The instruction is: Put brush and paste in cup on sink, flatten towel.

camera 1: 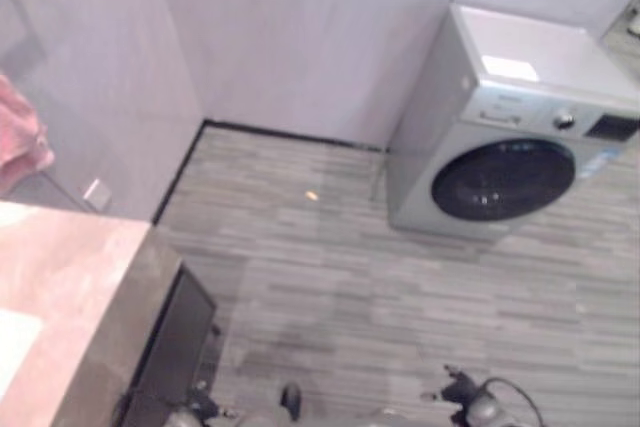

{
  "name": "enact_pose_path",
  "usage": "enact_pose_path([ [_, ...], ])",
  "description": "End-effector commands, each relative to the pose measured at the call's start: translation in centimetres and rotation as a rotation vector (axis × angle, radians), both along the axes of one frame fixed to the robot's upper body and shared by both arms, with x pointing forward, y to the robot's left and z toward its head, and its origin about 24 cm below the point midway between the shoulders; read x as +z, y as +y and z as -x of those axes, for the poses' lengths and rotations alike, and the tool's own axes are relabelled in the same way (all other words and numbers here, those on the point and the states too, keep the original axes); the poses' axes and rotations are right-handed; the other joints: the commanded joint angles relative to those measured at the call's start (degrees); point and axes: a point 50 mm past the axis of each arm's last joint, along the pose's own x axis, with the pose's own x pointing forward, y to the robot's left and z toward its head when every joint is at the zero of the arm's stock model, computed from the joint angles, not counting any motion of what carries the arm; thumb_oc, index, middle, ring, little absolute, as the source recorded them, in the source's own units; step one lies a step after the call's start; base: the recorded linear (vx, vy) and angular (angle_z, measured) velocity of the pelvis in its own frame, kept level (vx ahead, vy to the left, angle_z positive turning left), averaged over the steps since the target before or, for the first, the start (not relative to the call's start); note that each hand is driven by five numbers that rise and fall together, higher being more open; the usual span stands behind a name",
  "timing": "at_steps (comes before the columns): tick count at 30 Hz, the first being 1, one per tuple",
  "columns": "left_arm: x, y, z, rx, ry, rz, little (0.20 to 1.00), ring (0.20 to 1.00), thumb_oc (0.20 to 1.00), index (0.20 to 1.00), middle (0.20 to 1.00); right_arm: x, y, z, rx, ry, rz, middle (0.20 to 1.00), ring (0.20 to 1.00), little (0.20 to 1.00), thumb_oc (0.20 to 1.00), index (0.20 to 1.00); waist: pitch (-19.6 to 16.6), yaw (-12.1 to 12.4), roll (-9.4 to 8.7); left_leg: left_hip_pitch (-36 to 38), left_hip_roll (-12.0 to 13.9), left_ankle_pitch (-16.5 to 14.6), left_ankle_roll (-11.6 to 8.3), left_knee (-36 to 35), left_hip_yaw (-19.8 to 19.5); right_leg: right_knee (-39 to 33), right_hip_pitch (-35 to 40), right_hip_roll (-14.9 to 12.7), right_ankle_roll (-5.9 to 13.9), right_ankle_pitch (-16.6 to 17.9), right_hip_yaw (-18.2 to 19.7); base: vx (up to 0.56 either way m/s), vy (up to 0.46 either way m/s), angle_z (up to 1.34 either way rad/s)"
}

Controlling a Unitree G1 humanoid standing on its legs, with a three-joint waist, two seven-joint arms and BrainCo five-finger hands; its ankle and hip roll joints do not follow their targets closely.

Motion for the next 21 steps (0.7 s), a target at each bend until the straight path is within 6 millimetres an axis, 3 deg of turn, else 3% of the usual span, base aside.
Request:
enact_pose_path([
  [1, 1.0, 1.9, -1.1, 0.019, -0.054, -0.072, 1.000, 1.000, 1.000, 1.000, 1.000, 0.8, -0.7, -1.4, 0.005, -0.054, 0.014, 1.000, 1.000, 1.000, 1.000, 1.000, 1.8, 1.6, 1.37, -2.4, 1.8, -2.1, -1.07, 0.9, -1.4, -28.4, 8.6, 5.2, -0.22, 10.5, -3.5, 0.35, 0.006, 0.43],
  [2, 1.1, 2.0, -1.3, 0.022, -0.064, -0.072, 1.000, 1.000, 1.000, 1.000, 1.000, 0.8, -0.8, -1.4, 0.007, -0.051, 0.020, 1.000, 1.000, 1.000, 1.000, 1.000, 1.7, 2.1, 1.69, -1.8, 2.7, -2.2, -1.70, 0.1, -1.2, -33.9, 9.6, 4.8, -1.03, 9.1, -5.8, 0.45, -0.052, 0.47],
  [3, 1.2, 1.9, -1.8, 0.017, -0.074, -0.069, 1.000, 1.000, 1.000, 1.000, 1.000, 0.7, -0.8, -1.3, 0.012, -0.046, 0.027, 1.000, 1.000, 1.000, 1.000, 1.000, 1.6, 2.3, 2.07, -1.6, 3.8, -2.4, -2.59, 0.0, -1.7, -44.4, 9.9, 6.1, -1.50, 9.5, -5.2, 0.33, -0.086, 0.27],
  [5, 1.3, 1.7, -2.4, 0.002, -0.089, -0.065, 1.000, 1.000, 1.000, 1.000, 1.000, 0.8, -0.5, -1.8, 0.026, -0.054, 0.028, 1.000, 1.000, 1.000, 1.000, 1.000, 1.4, 2.8, 2.22, -1.1, 4.7, -3.4, -3.63, 0.2, -2.4, -52.5, 9.6, 5.8, -0.72, 12.1, -1.7, 0.35, -0.090, 0.17],
  [6, 1.4, 1.7, -2.6, -0.001, -0.095, -0.065, 1.000, 1.000, 1.000, 1.000, 1.000, 0.8, -0.3, -1.9, 0.028, -0.059, 0.028, 1.000, 1.000, 1.000, 1.000, 1.000, 1.5, 2.4, 2.30, -0.6, 5.1, -3.9, -3.89, 0.7, -2.9, -53.3, 9.1, 5.9, -0.28, 13.4, 1.0, 0.27, -0.064, 0.27],
  [7, 1.4, 1.7, -2.6, -0.001, -0.095, -0.065, 1.000, 1.000, 1.000, 1.000, 1.000, 0.8, -0.3, -1.9, 0.028, -0.059, 0.028, 1.000, 1.000, 1.000, 1.000, 1.000, 1.5, 2.4, 2.26, -0.7, 5.1, -3.9, -3.88, 0.7, -2.9, -53.4, 9.0, 5.9, -0.28, 13.5, 1.0, 0.33, -0.117, 0.30],
  [9, 1.2, 1.7, -2.2, 0.003, -0.078, -0.070, 1.000, 1.000, 1.000, 1.000, 1.000, 0.6, 0.0, -1.6, 0.032, -0.048, 0.015, 1.000, 1.000, 1.000, 1.000, 1.000, 1.0, 1.3, 1.01, 0.7, 6.1, -5.1, -4.62, 0.2, -3.4, -52.4, 9.8, 7.7, -0.61, 12.4, 3.1, 0.46, -0.275, 0.34],
  [10, 1.1, 2.0, -1.7, -0.005, -0.058, -0.080, 1.000, 1.000, 1.000, 1.000, 1.000, 0.5, -0.3, -1.1, 0.034, -0.035, 0.017, 1.000, 1.000, 1.000, 1.000, 1.000, 0.0, 0.4, -0.28, 1.7, 7.7, -5.1, -5.76, 1.9, -4.0, -51.3, 10.3, 10.0, -1.94, 10.9, 4.0, 0.63, -0.443, 0.36],
  [12, 1.2, 2.4, -1.2, 0.007, -0.050, -0.090, 1.000, 1.000, 1.000, 1.000, 1.000, 0.5, -0.9, -0.7, 0.031, -0.031, 0.027, 1.000, 1.000, 1.000, 1.000, 1.000, -0.6, 0.5, -1.03, 1.2, 9.2, -4.3, -7.02, 6.3, -4.7, -52.0, 11.8, 11.5, -3.43, 9.1, 2.6, 0.57, -0.418, 0.60],
  [14, 1.2, 2.6, -1.3, 0.007, -0.049, -0.092, 1.000, 1.000, 1.000, 1.000, 1.000, 0.8, -1.2, -1.0, 0.042, -0.045, 0.038, 1.000, 1.000, 1.000, 1.000, 1.000, -0.1, 0.7, -1.61, -1.8, 10.2, -1.6, -8.06, 13.9, -4.3, -53.2, 13.9, 12.7, -4.82, 8.1, 1.0, 0.35, -0.312, 0.50],
  [15, 1.4, 2.7, -1.5, 0.004, -0.057, -0.095, 1.000, 1.000, 1.000, 1.000, 1.000, 1.2, -1.4, -1.7, 0.057, -0.071, 0.050, 1.000, 1.000, 1.000, 1.000, 1.000, 1.0, 1.1, -2.04, -5.4, 10.5, 0.2, -7.88, 20.8, -3.3, -53.8, 14.9, 12.9, -5.64, 8.0, 0.1, 0.26, -0.261, 0.16],
  [17, 1.8, 3.0, -2.3, 0.009, -0.084, -0.107, 1.000, 1.000, 1.000, 1.000, 1.000, 2.1, -1.8, -3.0, 0.085, -0.122, 0.065, 1.000, 1.000, 1.000, 1.000, 1.000, 2.7, 1.6, -2.13, -10.0, 10.5, 0.0, -7.33, 28.0, -1.1, -54.6, 16.3, 13.7, -6.63, 7.3, -1.1, 0.22, -0.186, 0.06],
  [19, 2.0, 3.1, -2.8, 0.013, -0.105, -0.105, 1.000, 1.000, 1.000, 1.000, 1.000, 2.6, -2.1, -3.8, 0.108, -0.144, 0.081, 1.000, 1.000, 1.000, 1.000, 1.000, 3.5, 2.2, -2.06, -12.9, 9.1, -2.7, -7.68, 26.4, -0.3, -55.5, 17.2, 13.9, -6.11, 6.8, -1.1, 0.27, -0.078, 0.02],
  [20, 2.0, 3.2, -2.8, 0.023, -0.111, -0.108, 1.000, 1.000, 1.000, 1.000, 1.000, 3.0, -2.6, -4.2, 0.098, -0.157, 0.092, 1.000, 1.000, 1.000, 1.000, 1.000, 3.4, 2.1, -2.62, -15.6, 8.0, -4.7, -7.64, 19.7, 3.0, -56.9, 18.0, 13.4, -5.50, 6.7, -1.8, 0.27, -0.033, 0.02],
  [21, 2.0, 3.2, -2.8, 0.022, -0.111, -0.108, 1.000, 1.000, 1.000, 1.000, 1.000, 3.0, -2.6, -4.2, 0.097, -0.157, 0.092, 1.000, 1.000, 1.000, 1.000, 1.000, 3.4, 2.1, -2.72, -15.6, 7.8, -4.5, -7.55, 19.4, 3.0, -56.9, 17.9, 13.3, -5.48, 6.7, -1.9, 0.38, 0.038, 0.04],
])
